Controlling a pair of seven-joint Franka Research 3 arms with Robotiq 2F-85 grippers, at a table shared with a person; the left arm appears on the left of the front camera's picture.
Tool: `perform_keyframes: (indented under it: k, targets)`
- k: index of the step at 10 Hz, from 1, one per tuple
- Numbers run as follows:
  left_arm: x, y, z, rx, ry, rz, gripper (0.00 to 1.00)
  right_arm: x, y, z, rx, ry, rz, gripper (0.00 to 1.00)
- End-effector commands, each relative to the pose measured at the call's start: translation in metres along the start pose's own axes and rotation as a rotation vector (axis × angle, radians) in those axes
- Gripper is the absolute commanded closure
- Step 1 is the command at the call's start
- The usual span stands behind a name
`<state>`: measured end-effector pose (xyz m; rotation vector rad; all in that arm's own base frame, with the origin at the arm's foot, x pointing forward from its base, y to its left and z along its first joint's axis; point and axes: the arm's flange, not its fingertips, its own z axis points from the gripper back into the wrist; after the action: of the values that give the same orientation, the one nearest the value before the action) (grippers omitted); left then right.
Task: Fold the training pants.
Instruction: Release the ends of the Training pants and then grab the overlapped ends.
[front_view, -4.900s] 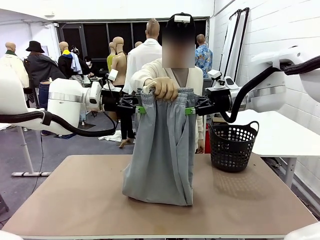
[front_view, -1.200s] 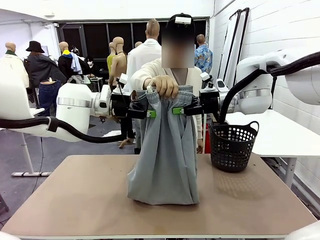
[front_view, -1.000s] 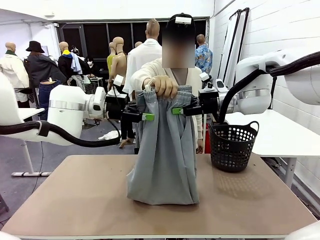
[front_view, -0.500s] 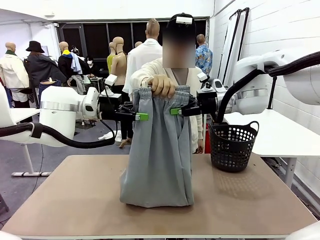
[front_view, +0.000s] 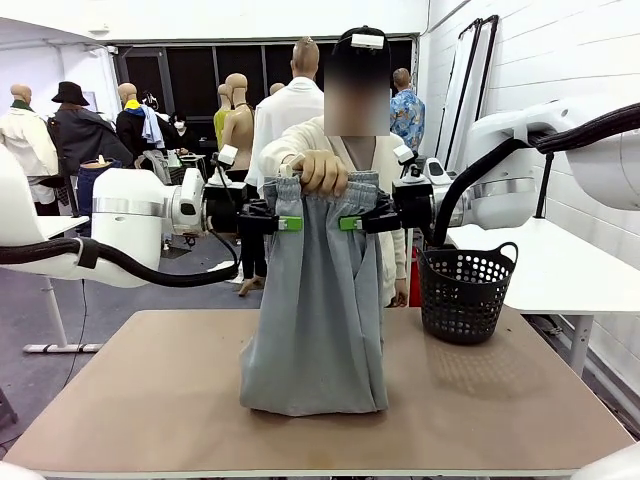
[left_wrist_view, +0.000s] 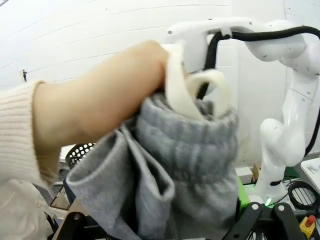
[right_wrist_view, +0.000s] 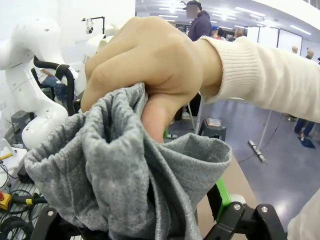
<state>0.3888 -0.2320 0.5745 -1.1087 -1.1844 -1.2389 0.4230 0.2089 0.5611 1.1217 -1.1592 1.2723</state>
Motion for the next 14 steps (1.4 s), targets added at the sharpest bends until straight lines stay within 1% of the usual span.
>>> perform_keyframes:
  k: [1, 2, 3, 5, 7, 8, 9, 11, 14]
  targets:
    - [0.011, 0.012, -0.014, 0.023, -0.011, 0.02, 0.0, 0.002, -0.004, -0.004, -0.002, 0.019, 0.009, 0.0]
    - [0.011, 0.016, -0.017, 0.012, 0.004, 0.011, 0.0, 0.003, -0.007, -0.004, -0.001, 0.023, 0.011, 0.0]
    - [0.008, 0.019, -0.017, -0.01, 0.028, -0.008, 0.09, 0.003, -0.008, -0.003, 0.002, 0.046, 0.041, 0.14]
    - [0.003, 0.023, -0.015, -0.036, 0.049, -0.021, 0.47, 0.001, -0.014, 0.002, 0.002, 0.032, 0.052, 0.52]
    - [-0.003, 0.024, -0.01, -0.009, 0.051, -0.006, 0.85, 0.003, -0.016, 0.006, 0.001, 0.031, 0.041, 0.91]
    - [-0.003, 0.025, -0.008, 0.005, 0.044, -0.008, 1.0, 0.005, -0.017, 0.007, 0.008, 0.02, 0.039, 1.0]
    - [-0.002, 0.026, -0.006, 0.028, 0.035, -0.018, 1.0, 0.006, -0.016, 0.008, 0.038, -0.007, 0.028, 1.0]
    - [0.002, 0.028, -0.003, 0.049, 0.029, -0.036, 1.0, 0.007, -0.017, 0.009, 0.078, -0.013, -0.001, 1.0]
    - [0.002, 0.032, -0.002, 0.051, 0.03, -0.056, 1.0, 0.008, -0.02, 0.009, 0.108, -0.016, -0.003, 1.0]
